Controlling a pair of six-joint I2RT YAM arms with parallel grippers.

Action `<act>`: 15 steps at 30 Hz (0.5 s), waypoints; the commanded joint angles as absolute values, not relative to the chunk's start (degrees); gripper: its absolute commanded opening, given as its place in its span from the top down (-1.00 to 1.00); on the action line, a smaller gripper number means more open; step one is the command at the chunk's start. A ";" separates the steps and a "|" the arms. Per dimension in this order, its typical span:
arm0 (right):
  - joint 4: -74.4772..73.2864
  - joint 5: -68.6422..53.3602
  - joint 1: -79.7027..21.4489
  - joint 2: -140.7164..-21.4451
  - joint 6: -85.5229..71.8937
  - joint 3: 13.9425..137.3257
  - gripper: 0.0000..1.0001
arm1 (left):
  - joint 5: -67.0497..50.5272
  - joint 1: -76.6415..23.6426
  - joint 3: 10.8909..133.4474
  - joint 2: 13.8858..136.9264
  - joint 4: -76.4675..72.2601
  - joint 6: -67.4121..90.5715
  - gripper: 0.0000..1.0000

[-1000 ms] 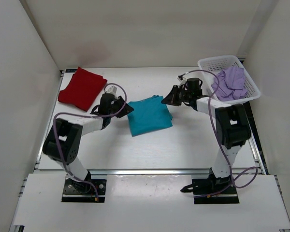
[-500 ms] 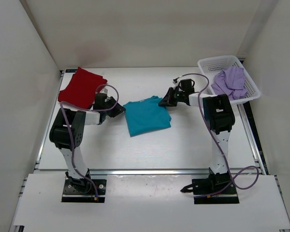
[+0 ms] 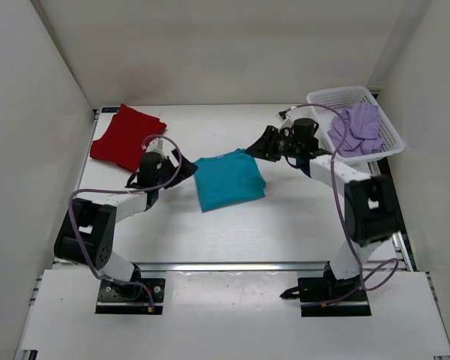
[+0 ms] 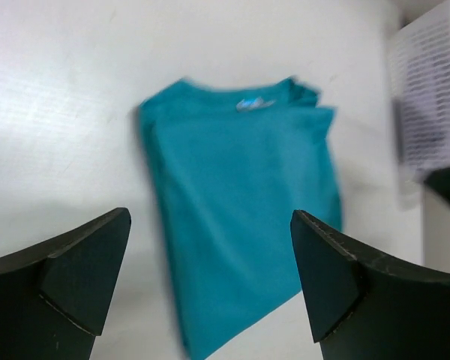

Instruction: Fold and stack the t-shirts

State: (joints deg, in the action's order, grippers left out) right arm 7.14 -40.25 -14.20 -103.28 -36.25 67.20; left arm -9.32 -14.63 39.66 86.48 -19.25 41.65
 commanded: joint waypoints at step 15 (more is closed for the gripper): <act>18.11 -37.09 -14.95 -74.36 -38.59 36.57 0.07 | -15.46 -21.53 47.01 108.36 -18.01 41.92 -0.64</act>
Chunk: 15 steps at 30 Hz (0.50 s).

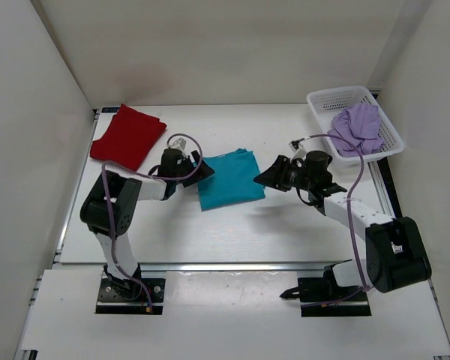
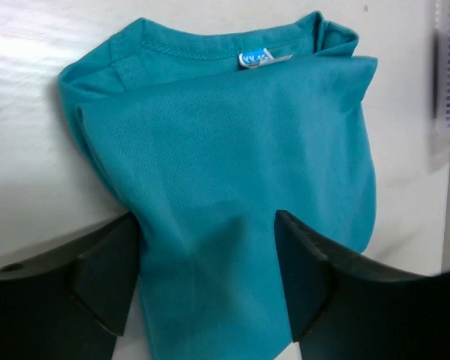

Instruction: Fold and stack the t-shirts

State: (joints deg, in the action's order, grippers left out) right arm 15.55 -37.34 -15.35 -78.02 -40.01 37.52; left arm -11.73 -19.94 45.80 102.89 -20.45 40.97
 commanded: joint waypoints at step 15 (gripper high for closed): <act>14.42 -39.46 -10.37 -60.04 -36.56 20.59 0.08 | -16.95 -20.23 85.92 112.33 -1.68 39.28 1.00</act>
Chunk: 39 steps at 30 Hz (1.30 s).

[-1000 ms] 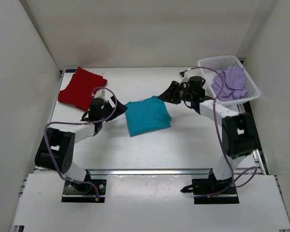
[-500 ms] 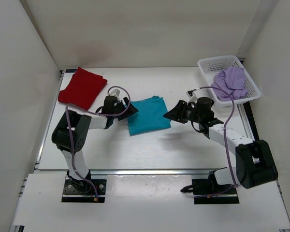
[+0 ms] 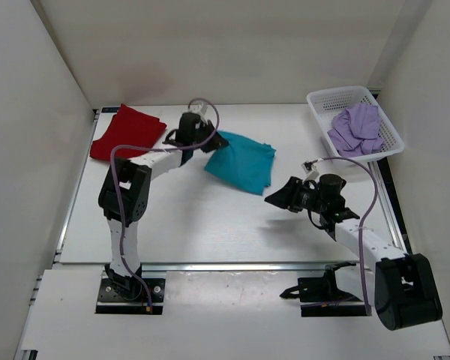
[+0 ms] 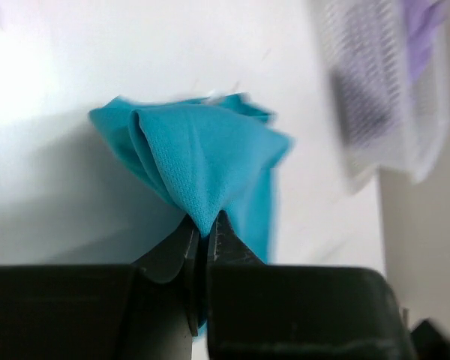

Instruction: Fold and stack the t-shirts

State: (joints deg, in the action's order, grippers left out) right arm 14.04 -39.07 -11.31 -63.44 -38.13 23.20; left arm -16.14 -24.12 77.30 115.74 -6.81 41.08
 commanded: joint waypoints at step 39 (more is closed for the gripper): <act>-20.48 8.25 -28.13 -82.08 -13.99 68.28 -0.99 | -7.88 -32.14 58.02 81.47 -6.85 31.98 -0.97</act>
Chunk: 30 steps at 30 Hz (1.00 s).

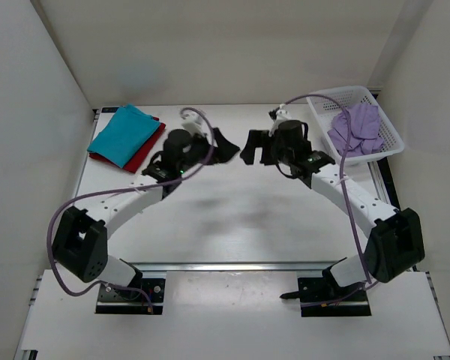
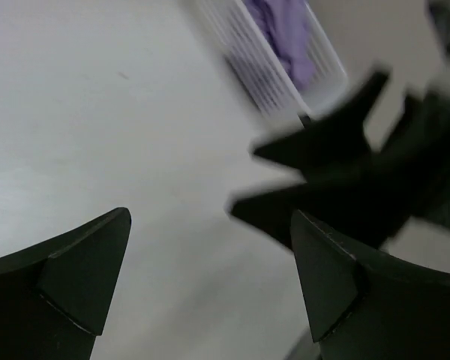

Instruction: Fold and stack the t-shirts

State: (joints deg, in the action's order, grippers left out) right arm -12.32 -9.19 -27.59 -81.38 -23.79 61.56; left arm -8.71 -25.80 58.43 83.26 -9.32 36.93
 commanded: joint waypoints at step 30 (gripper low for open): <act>-25.40 -8.43 23.29 -124.71 -12.93 115.03 0.06 | -20.56 -52.56 34.63 85.60 -21.35 32.08 -0.98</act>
